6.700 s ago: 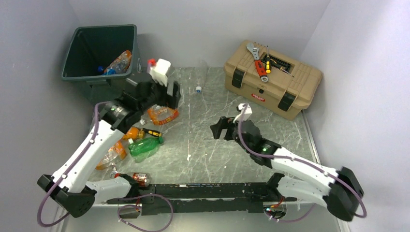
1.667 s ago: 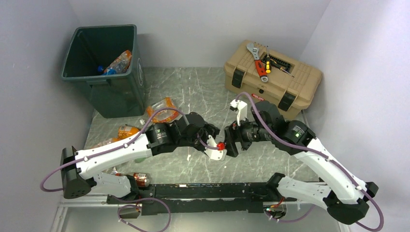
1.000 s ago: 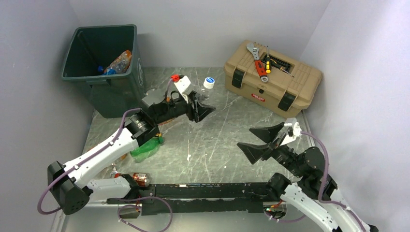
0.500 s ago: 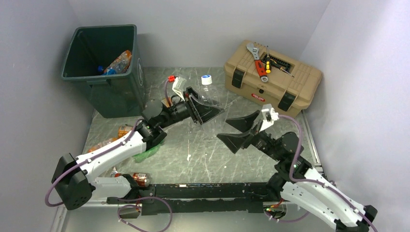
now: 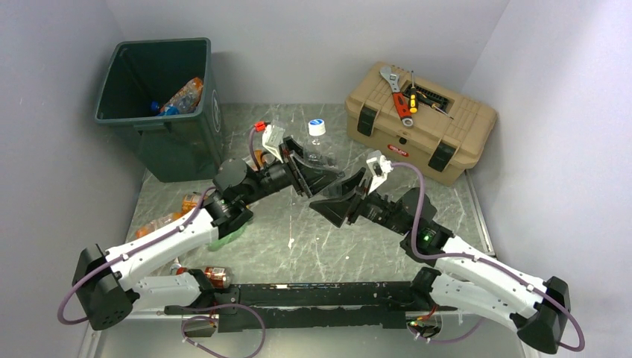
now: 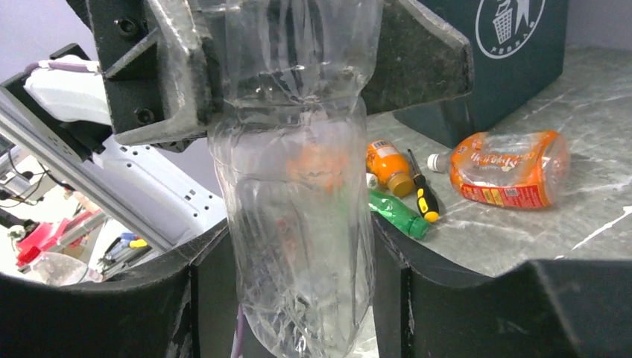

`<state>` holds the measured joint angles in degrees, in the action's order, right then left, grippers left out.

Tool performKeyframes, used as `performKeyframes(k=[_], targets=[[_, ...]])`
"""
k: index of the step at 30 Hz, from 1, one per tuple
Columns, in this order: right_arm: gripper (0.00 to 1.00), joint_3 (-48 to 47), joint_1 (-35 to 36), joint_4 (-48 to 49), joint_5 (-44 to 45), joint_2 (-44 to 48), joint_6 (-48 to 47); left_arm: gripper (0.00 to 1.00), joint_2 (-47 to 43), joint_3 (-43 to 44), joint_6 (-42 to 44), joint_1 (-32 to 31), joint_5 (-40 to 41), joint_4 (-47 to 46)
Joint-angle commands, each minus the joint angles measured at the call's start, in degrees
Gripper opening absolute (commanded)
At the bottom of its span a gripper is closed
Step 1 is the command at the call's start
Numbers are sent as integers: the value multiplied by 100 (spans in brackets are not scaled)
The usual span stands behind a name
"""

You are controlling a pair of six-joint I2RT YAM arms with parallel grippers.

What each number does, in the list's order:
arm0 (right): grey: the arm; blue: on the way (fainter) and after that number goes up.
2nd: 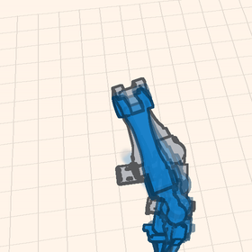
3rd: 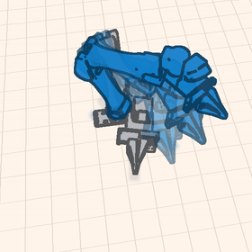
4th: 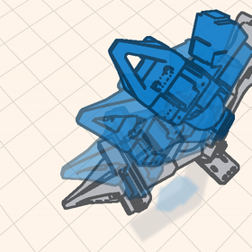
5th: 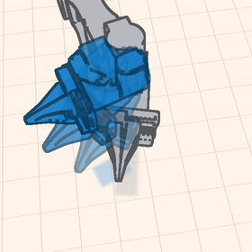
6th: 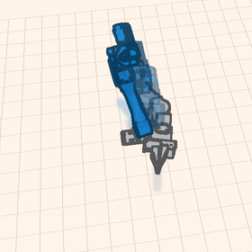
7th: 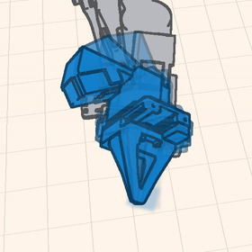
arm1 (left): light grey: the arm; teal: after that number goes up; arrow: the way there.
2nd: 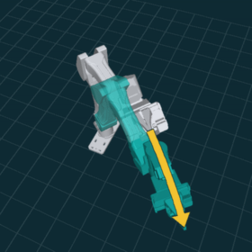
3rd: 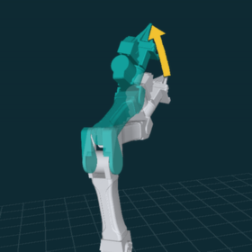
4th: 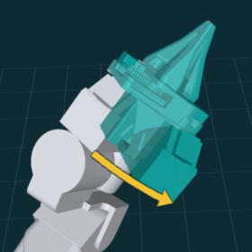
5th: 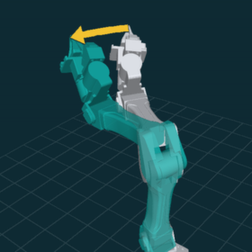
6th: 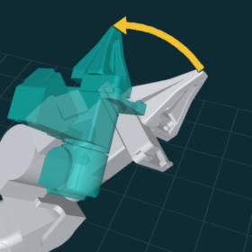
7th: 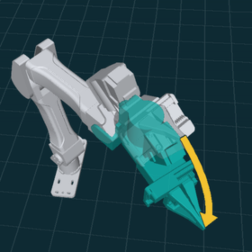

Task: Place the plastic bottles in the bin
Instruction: Pick up the plastic bottle from the corner of the board.

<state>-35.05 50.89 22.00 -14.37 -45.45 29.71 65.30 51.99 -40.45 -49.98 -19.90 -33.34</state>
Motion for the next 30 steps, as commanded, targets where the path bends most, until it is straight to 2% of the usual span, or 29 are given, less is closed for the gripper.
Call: performKeyframes(k=[1, 2, 3, 5, 11, 16, 20, 28, 30], targets=[[50, -170, 70, 467, 125, -29, -124, 70, -322, 271, 256, -102, -81, 219], [46, -164, 70, 425, 139, 8, -150, 80, -404, 296, 342, -106, -65, 339], [45, -168, 70, 371, 151, 42, -189, 96, -492, 327, 478, -106, 8, 464], [43, -169, 77, 197, 154, 120, -297, 100, -744, 403, 721, -104, 232, 754], [41, -70, 79, -238, 189, 329, -580, 99, -1199, 1197, 1561, -94, 1128, 2020], [39, -11, 87, -326, 188, 362, -619, 97, -853, 2170, 1759, -97, 1119, 3018], [38, -44, 104, -324, 191, 316, -649, 95, -488, 2575, 1699, -95, 1057, 3583], [36, -149, 148, -344, 154, 192, -701, 89, -167, 2817, 1657, -92, 1176, 3991], [35, -160, 165, -333, 154, 169, -708, 85, -133, 2849, 1687, -97, 1160, 3995]])
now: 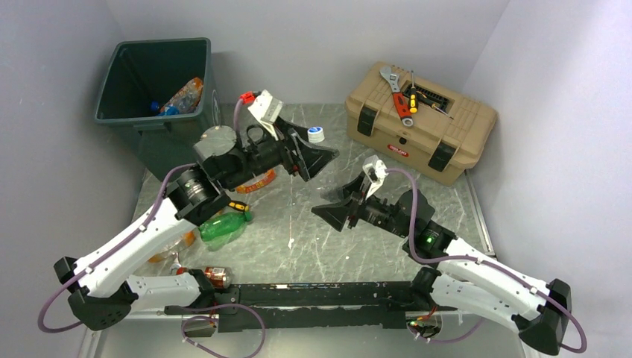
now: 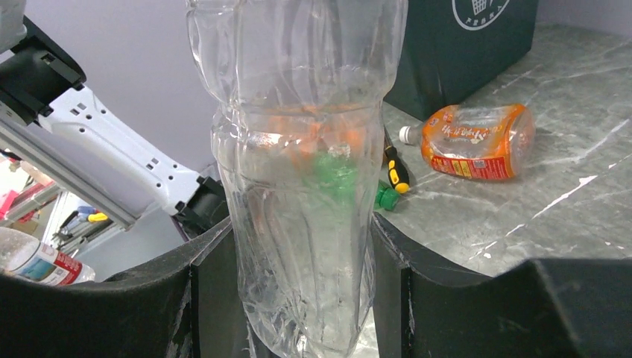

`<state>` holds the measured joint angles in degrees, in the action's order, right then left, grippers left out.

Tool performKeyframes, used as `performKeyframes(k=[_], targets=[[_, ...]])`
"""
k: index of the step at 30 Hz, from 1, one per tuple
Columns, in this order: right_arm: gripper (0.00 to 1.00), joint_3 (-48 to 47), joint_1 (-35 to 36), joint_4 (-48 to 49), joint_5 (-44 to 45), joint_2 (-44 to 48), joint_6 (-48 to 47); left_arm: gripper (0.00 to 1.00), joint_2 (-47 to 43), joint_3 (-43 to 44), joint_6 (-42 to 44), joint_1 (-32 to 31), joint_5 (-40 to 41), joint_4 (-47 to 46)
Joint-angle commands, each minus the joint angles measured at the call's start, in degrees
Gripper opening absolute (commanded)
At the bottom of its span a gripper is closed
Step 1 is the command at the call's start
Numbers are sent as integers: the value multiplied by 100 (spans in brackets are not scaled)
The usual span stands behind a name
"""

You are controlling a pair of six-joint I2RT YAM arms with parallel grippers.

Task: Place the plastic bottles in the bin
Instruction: Pick up the plastic bottle from the corner of the board, then place the plastic bottle in the trash bin.

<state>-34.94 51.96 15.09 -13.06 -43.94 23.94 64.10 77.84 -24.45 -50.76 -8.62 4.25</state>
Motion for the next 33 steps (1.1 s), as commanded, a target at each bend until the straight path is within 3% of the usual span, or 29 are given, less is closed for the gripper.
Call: performKeyframes(k=[1, 6, 12, 14, 16, 18, 20, 22, 28, 33], targets=[[35, -173, 67, 363, 30, 10, -137, 82, -4, 266, 102, -14, 14, 222], [34, -171, 94, 361, 74, -9, -153, 72, -33, 231, 138, -21, 20, 214], [35, -175, 116, 315, 80, -36, -173, 35, -128, 158, 230, -17, 133, 208], [48, -190, 121, 243, 99, -27, -164, 23, -163, 180, 308, -17, 188, 241], [74, -257, 121, 67, 138, 18, -141, 9, -185, 259, 440, -17, 294, 333], [92, -386, 121, -266, 205, 139, -104, 0, -189, 447, 649, -18, 497, 562], [100, -497, 121, -658, 292, 358, -137, 0, -171, 789, 1150, -20, 820, 995], [100, -579, 121, -1065, 467, 624, -216, 0, -197, 1153, 1679, -20, 1725, 1433], [100, -470, 117, -1864, 1459, 1426, -285, 0, -44, 2261, 3410, -4, 3702, 1608], [100, -66, 115, -1799, 2019, 2013, -180, 0, 477, 3101, 4321, 426, 4622, 1663]])
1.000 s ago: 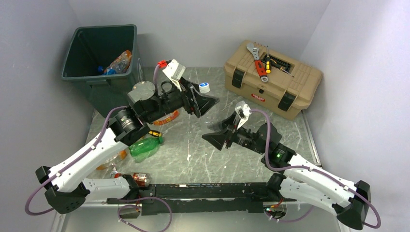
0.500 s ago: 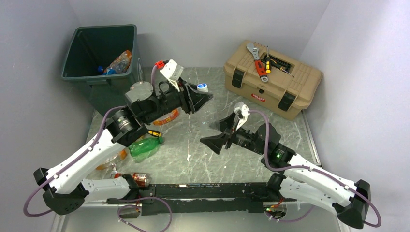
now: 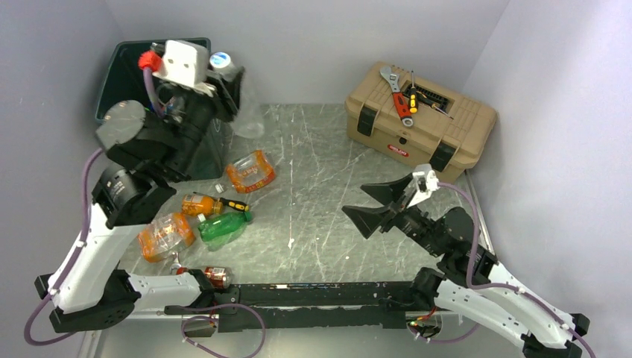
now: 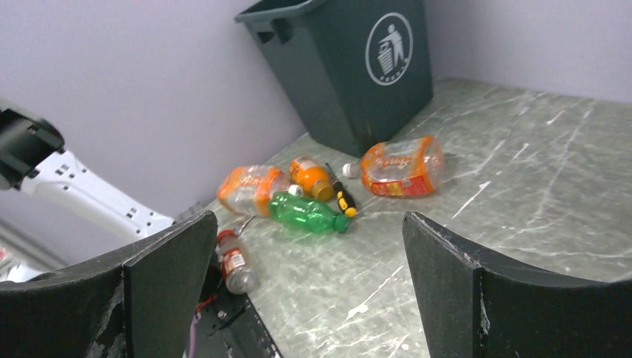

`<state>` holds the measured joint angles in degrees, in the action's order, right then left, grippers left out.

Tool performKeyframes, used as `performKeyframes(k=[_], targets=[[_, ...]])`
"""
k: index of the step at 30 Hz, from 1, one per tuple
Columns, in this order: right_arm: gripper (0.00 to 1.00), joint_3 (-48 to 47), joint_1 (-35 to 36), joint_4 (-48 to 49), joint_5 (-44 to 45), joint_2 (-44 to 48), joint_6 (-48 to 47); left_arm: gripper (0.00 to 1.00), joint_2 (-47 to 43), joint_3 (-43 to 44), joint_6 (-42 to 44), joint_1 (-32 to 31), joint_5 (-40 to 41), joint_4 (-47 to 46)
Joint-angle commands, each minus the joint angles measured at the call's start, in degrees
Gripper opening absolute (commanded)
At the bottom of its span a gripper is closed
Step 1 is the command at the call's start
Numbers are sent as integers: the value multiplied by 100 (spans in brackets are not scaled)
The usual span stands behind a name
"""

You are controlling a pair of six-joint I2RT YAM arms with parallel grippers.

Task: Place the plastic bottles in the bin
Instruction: Place the plastic bottle in the trash bin.

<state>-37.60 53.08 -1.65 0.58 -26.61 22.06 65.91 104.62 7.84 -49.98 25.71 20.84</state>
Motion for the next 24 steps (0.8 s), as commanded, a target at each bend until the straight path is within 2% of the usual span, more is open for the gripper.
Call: performKeyframes(k=[1, 3, 6, 9, 12, 15, 19, 24], targets=[[100, 246, 9, -140, 664, 311, -6, 0, 332, 389, 1248, 503, 1316, -160], [100, 285, 1, -216, 631, 285, 10, 0, 409, 197, 1792, 657, 1810, -769], [100, 410, 1, -168, 431, 215, 132, 0, 314, -188, 2630, 760, 1997, -2080], [100, 653, 1, 67, 194, 213, 347, 0, 356, -256, 3380, 980, 2016, -3231], [100, 914, 3, 359, -25, 233, 527, 0, 459, -331, 3562, 1424, 1618, -3692], [99, 1040, 3, 454, -139, 267, 628, 0, 640, -412, 3260, 2174, 1049, -3781], [99, 1073, 2, 356, -237, 375, 621, 0, 1035, -192, 1738, 3498, 222, -2867], [99, 921, 1, -4, -190, 562, 441, 0, 1481, -648, 724, 4257, -610, -3293]])
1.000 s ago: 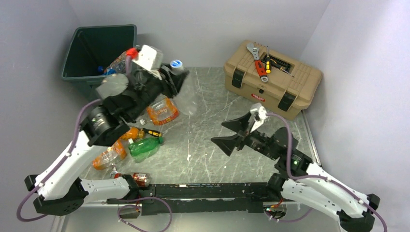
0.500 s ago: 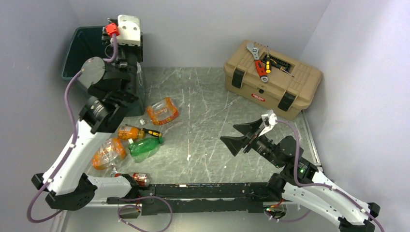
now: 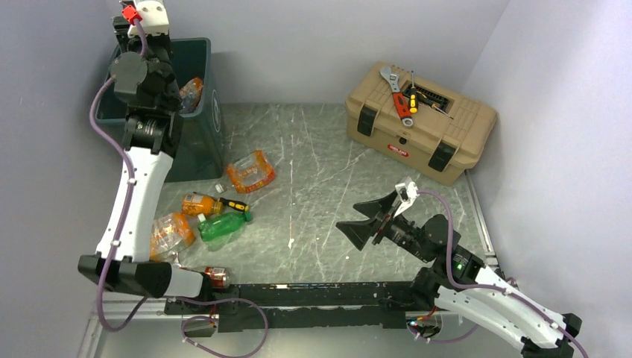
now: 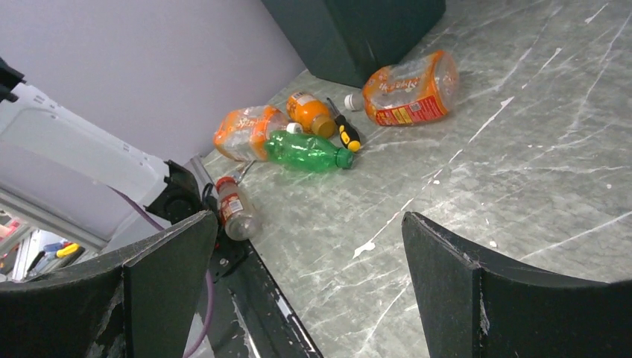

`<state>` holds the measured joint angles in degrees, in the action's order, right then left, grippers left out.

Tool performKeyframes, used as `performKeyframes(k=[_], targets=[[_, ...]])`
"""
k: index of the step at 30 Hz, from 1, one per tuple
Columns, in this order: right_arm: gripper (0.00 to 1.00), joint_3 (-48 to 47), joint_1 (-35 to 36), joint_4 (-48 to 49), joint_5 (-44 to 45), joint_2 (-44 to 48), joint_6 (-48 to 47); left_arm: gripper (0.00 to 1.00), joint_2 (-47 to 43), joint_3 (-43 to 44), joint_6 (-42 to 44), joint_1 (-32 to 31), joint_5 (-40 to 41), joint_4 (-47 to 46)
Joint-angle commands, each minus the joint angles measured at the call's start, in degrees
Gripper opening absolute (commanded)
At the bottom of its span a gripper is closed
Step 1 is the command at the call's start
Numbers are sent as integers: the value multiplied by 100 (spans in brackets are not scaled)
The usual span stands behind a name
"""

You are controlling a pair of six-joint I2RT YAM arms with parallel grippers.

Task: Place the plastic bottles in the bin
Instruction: Place the plastic bottle in the trash bin.

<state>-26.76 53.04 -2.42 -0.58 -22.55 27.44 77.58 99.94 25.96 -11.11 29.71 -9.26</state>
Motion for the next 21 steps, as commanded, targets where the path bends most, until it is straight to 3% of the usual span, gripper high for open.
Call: performKeyframes(k=[1, 7, 10, 11, 14, 16, 21], targets=[[99, -209, 6, -26, -57, 199, -153, 0, 445, -141, -1257, 444, -1094, -210], [100, -348, 5, -310, -15, 336, -442, 0, 921, -203, -3032, 1040, -1989, 283], [100, -300, 5, -265, -40, 351, -485, 0, 1089, -274, -3218, 1059, -2023, 447], [100, -287, 7, -258, -65, 337, -500, 6, 1119, -300, -3244, 1059, -1931, 488], [100, -307, 9, -279, -108, 292, -548, 67, 1040, -507, -3315, 1060, -1560, 333], [100, -320, 5, -279, -116, 265, -570, 98, 917, -621, -3259, 1059, -1539, 175], [100, -337, 5, -234, -118, 173, -577, 99, 608, -443, -3290, 1044, -1575, 192]])
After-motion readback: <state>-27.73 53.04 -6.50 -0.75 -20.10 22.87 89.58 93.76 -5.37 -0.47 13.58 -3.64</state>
